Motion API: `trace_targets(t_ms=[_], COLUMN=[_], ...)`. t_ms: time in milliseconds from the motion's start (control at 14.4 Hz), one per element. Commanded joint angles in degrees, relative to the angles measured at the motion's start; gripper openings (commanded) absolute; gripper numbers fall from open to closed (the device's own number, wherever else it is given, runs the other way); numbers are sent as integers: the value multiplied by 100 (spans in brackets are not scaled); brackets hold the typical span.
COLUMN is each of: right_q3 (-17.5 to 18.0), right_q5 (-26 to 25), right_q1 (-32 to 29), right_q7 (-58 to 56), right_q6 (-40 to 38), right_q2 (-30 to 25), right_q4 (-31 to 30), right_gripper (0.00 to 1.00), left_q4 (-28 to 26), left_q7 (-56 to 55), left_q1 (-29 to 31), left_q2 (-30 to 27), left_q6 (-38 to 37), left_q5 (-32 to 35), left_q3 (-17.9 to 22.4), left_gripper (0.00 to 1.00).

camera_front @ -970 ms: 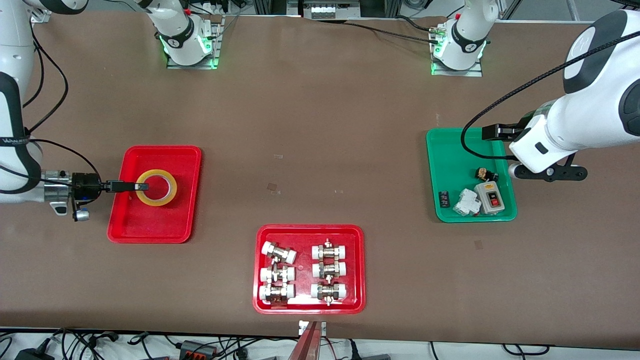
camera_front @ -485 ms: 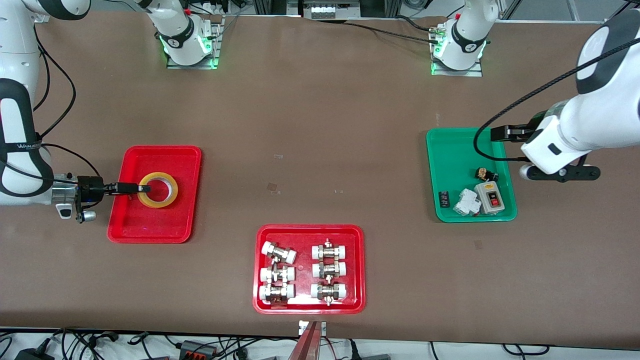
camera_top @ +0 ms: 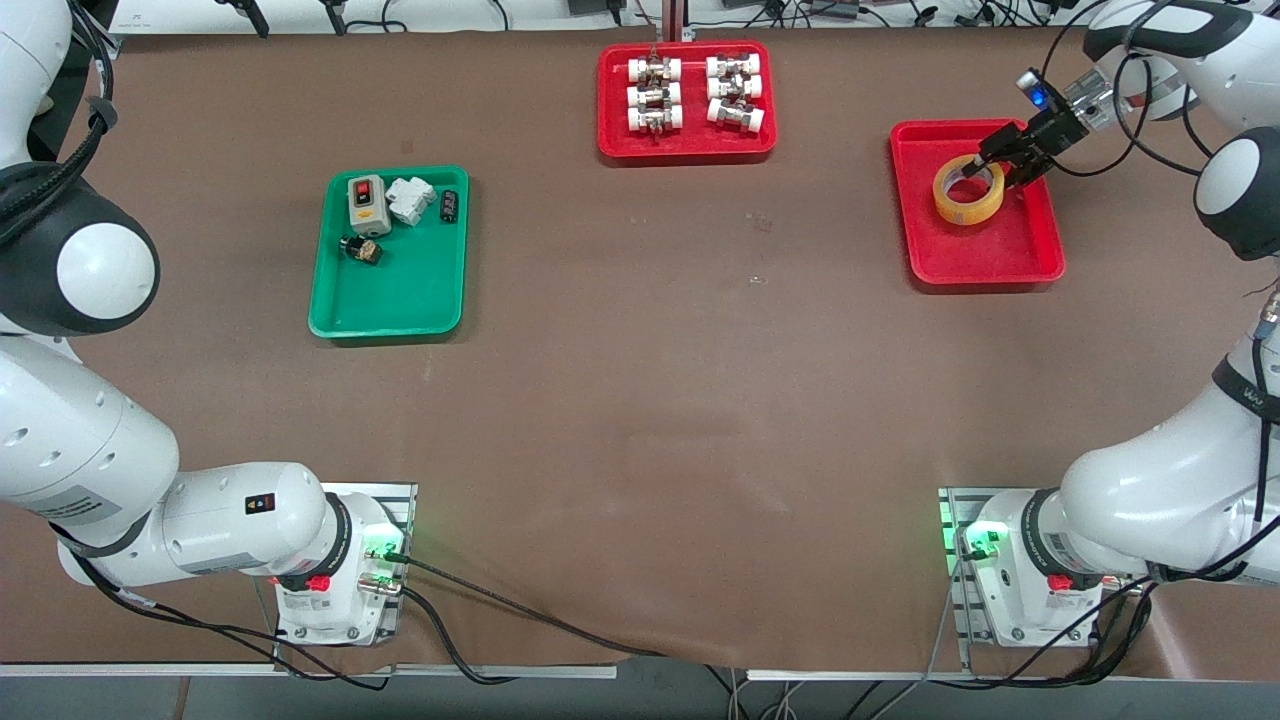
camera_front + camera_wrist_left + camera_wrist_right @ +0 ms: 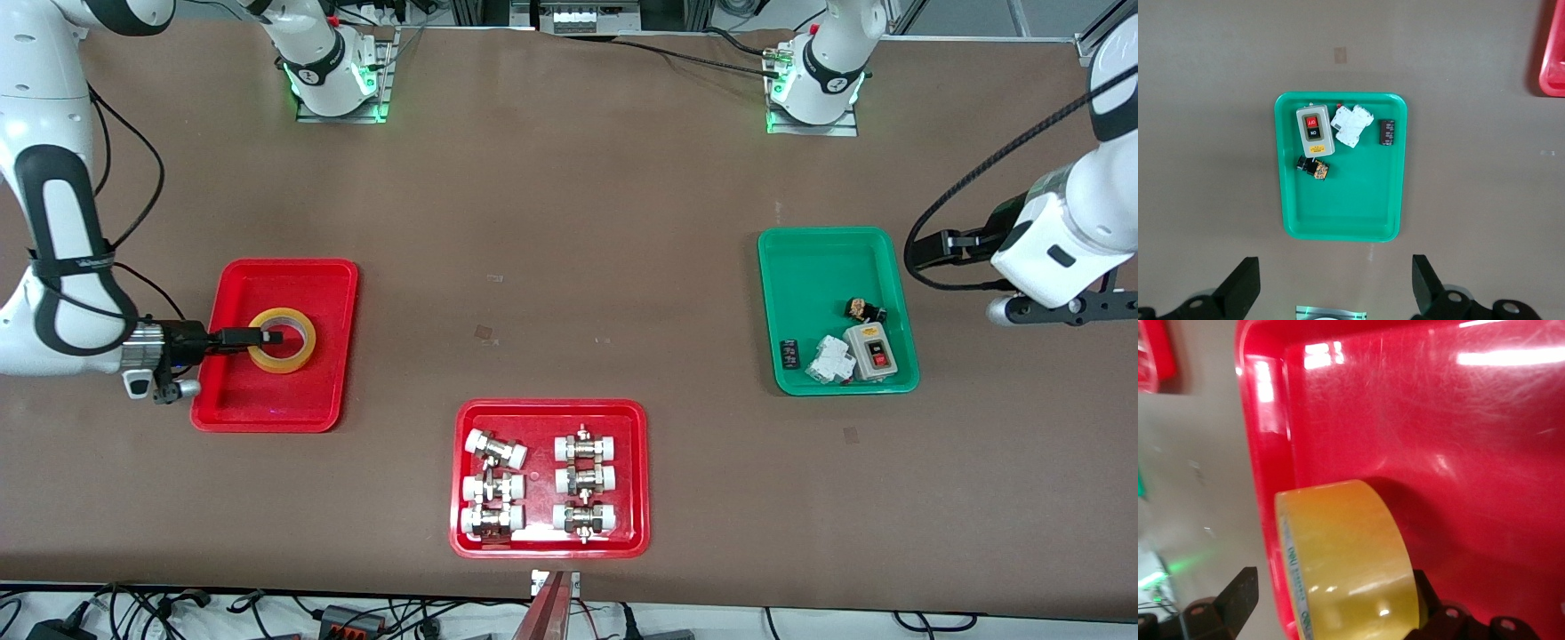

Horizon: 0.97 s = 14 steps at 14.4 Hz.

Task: Left arm passes tape to right arm into tray
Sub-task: 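Open the right gripper and lift it away from the tape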

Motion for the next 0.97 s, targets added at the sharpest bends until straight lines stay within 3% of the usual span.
trace_targets(t_ms=[0,416,624,762,901], right_q3=[8,-1,8,61,87], right_q5=[-741,-2430,-3229,-3486,-3496], right_q1=[132,747,1107,1170,1170], right_q7=[16,681,2041,2851,3266], right_q6=[212,416,-408,-1128,-1438], right_q2=[-162,-987,-1734,-2129,-2411], right_q4=[-31,-31,205,522,759], right_gripper=[100,100,100,100,100], left_q4=[-429,-825,-939,-1377,-2246], left_q7=[-35,-35,-79,-88,-79], left_q1=[16,183,112,200,235], left_q2=[-408,-698,-927,-1093,-1672], left_q6=[131,254,254,542,1122], left_q5=[135,47,47,29,-197], left_q3=[-71,-80,-45,-45,-1], left_gripper=[100,100,100,100,100])
